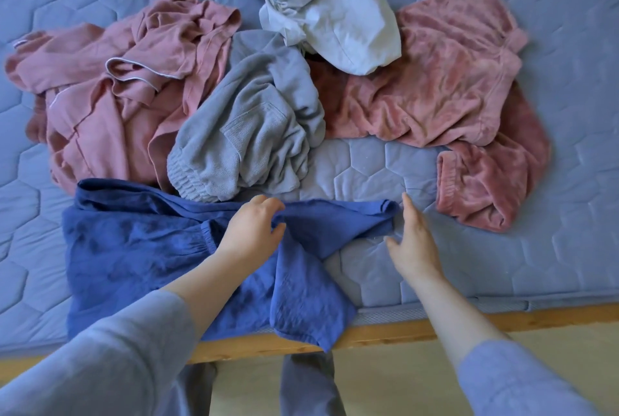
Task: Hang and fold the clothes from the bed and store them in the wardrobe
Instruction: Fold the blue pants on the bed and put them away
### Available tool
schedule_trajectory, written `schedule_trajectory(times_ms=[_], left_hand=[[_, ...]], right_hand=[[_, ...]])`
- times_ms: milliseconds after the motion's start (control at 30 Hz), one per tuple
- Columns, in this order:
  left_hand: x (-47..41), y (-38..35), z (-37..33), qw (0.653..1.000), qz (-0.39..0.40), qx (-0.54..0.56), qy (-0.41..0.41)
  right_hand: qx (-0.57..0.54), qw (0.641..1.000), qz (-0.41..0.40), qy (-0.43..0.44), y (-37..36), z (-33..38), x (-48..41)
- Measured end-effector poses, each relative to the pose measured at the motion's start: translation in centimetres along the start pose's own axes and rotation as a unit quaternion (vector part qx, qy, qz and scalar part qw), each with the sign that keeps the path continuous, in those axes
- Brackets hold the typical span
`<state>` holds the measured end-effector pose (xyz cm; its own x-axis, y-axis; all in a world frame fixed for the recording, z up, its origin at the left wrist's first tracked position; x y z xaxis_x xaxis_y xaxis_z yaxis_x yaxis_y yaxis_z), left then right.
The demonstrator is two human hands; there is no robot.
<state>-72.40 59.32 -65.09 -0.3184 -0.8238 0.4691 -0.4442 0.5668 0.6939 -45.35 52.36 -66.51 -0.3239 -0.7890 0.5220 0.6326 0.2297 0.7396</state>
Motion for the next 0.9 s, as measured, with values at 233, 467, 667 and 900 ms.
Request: schedule_trajectory(times_ms=[233,467,667,900], left_hand=[[-2.8,-1.9,-1.1,0.993,0.051,-0.103,0.032],[-4.6,-2.3,-2.3,0.985,0.056,-0.143,0.083],[-3.6,-0.1,-2.0,0.997,-0.051,-0.016,0.059],[-4.4,-1.5,-2.2,0.997,0.011,-0.070,-0.002]], right_hand=[[-0.013,0.995,-0.007,0.098,0.3,-0.7,-4.1],[-0.149,0.985,-0.047,0.068,-0.2,-0.1,-3.1],[-0.263,0.965,-0.014,0.009,1.1,-2.5,1.0],[-0.171,0.982,-0.013,-0.081,-0.7,-6.6,2.4]])
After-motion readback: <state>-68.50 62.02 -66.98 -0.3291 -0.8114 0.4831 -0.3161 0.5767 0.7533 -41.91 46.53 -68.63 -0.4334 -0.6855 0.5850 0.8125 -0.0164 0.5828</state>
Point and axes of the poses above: each hand's wrist, its own x-axis away from the middle knuckle, its own y-axis out of the back of the hand, z = x × y, the point moved 1 cm from there along -x, towards the middle knuckle, and after that the axes turned 3 degrees about z, right-handed, at the moved point
